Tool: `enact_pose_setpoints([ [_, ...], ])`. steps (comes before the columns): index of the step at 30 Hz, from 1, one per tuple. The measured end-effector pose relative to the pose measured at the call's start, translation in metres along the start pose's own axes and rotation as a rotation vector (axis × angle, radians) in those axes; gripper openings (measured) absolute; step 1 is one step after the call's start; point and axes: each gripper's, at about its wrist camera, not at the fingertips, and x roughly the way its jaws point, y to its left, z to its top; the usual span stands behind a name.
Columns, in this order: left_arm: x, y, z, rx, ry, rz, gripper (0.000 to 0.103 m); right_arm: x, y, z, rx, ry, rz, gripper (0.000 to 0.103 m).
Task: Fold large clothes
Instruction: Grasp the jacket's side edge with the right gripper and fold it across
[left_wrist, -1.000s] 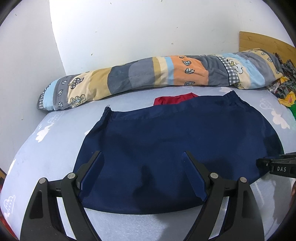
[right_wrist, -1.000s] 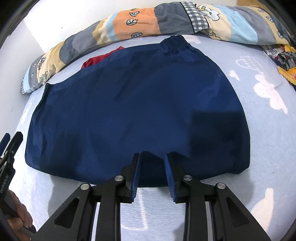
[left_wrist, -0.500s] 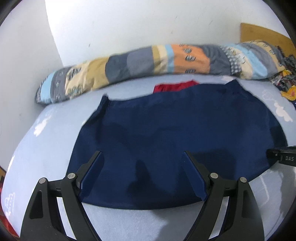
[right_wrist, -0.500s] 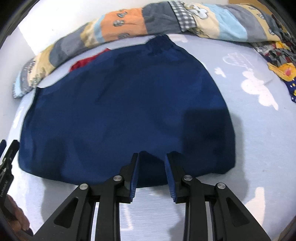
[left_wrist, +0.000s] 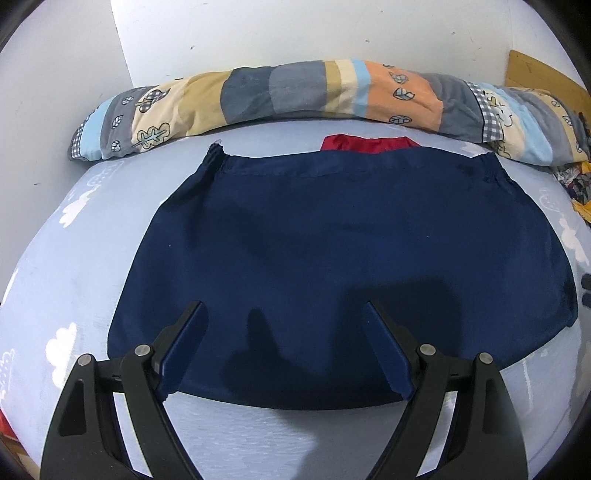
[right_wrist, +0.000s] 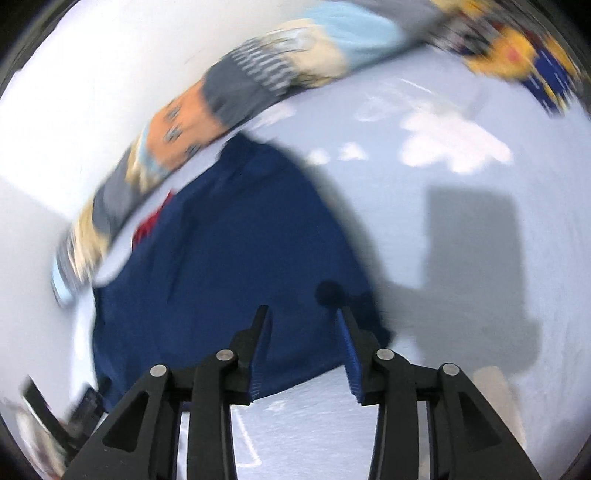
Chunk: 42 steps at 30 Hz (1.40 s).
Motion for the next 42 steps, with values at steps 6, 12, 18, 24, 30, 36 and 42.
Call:
enact_pose_setpoints([
  [6, -0.002, -0.006, 0.002, 0.002, -0.004, -0.010, 0.086, 0.008, -0.055, -0.015, 0.278, 0.119, 0.202, 0.041],
  [12, -0.001, -0.012, 0.000, 0.016, 0.001, -0.007, 0.086, 0.032, -0.058, -0.042, 0.407, 0.191, 0.350, 0.042],
  [18, 0.002, -0.005, 0.002, 0.009, 0.014, -0.009, 0.086, 0.064, -0.048, -0.036, 0.401, 0.086, 0.443, 0.039],
  [24, 0.008, 0.008, 0.004, -0.076, 0.055, -0.068, 0.086, 0.083, -0.022, -0.010, 0.273, 0.020, 0.497, 0.039],
  [30, 0.014, 0.000, 0.011, -0.122, 0.048, -0.128, 0.086, 0.089, -0.007, -0.001, 0.211, -0.041, 0.471, 0.022],
  [36, 0.031, -0.024, 0.025, -0.212, 0.071, -0.268, 0.081, 0.057, 0.021, 0.003, 0.088, -0.111, 0.454, 0.010],
  [42, 0.058, -0.050, 0.022, -0.147, 0.110, -0.226, 0.078, 0.039, 0.035, 0.000, 0.041, -0.123, 0.478, 0.010],
])
